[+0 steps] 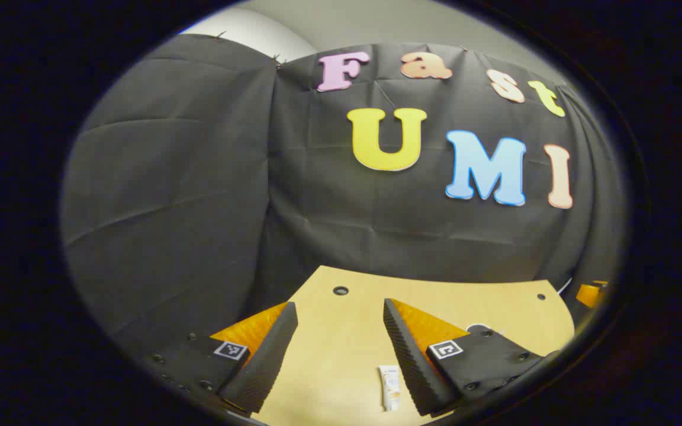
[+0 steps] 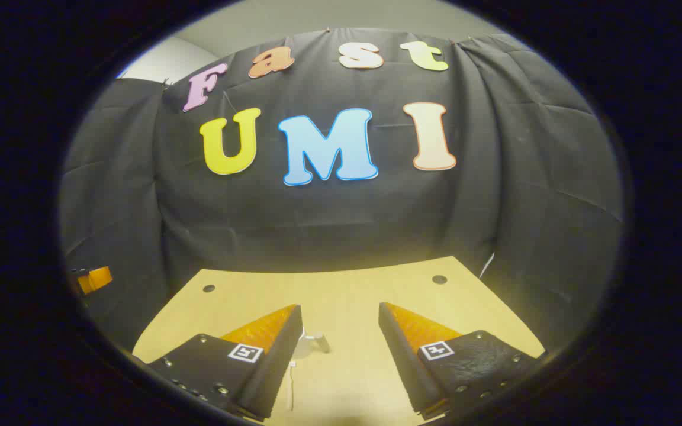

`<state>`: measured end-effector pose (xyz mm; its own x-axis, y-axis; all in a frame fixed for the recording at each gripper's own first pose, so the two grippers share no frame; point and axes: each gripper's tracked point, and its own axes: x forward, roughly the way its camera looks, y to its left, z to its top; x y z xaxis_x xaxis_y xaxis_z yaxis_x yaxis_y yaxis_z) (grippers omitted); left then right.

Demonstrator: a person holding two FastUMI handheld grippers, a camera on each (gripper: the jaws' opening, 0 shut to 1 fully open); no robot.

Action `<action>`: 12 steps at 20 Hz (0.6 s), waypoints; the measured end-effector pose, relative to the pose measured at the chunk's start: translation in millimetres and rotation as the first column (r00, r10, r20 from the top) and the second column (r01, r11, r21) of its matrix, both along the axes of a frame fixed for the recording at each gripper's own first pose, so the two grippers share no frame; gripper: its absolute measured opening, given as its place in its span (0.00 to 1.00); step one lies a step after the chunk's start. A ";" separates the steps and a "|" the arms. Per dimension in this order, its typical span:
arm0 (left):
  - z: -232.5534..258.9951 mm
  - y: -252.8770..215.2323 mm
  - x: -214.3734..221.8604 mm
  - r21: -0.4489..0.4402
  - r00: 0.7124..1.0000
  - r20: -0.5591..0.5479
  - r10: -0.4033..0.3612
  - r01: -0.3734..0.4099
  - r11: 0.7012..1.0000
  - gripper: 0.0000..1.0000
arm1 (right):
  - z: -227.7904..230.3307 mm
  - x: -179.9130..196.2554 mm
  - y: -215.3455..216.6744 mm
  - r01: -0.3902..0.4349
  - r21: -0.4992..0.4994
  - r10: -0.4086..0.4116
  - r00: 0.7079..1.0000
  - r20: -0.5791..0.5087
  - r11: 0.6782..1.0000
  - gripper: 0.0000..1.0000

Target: Put the toothbrush and toothpaste on the desktop into the cup, then pick up the cup and place it on the coaster on the desktop.

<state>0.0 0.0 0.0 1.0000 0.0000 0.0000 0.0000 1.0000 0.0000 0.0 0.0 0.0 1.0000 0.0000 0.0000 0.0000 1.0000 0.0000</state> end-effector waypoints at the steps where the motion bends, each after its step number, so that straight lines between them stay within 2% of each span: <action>1: 0.7 -6.9 -0.4 0.005 1.000 -0.004 -0.019 0.019 1.000 0.95 | -0.7 -1.6 0.0 -0.006 0.001 0.006 1.000 -0.004 1.000 0.81; 2: 2.4 -11.6 -2.0 0.006 0.999 -0.003 -0.033 0.033 0.999 0.98 | -1.1 -2.5 -0.8 -0.006 -0.003 0.006 1.000 -0.006 1.000 0.81; 3: 3.7 -16.4 -0.9 0.017 0.999 -0.007 -0.040 0.040 0.999 0.95 | -2.5 -2.3 -2.2 -0.006 -0.011 0.006 1.000 -0.005 1.000 0.81; 5: 5.8 -14.2 2.2 0.057 1.000 -0.004 -0.018 0.018 0.998 0.95 | -7.7 -2.8 -1.8 -0.019 -0.032 0.018 1.000 -0.020 0.999 0.81; 8: 10.4 -22.0 2.8 0.056 1.000 0.001 -0.017 0.017 0.998 0.98 | -16.6 -3.6 3.6 -0.063 -0.055 0.061 0.997 -0.053 0.996 0.81; 12: 11.8 -22.1 -3.2 0.058 1.000 0.009 0.009 -0.010 0.998 0.95 | -18.7 -7.4 4.5 -0.087 -0.059 0.083 0.995 -0.063 0.994 0.81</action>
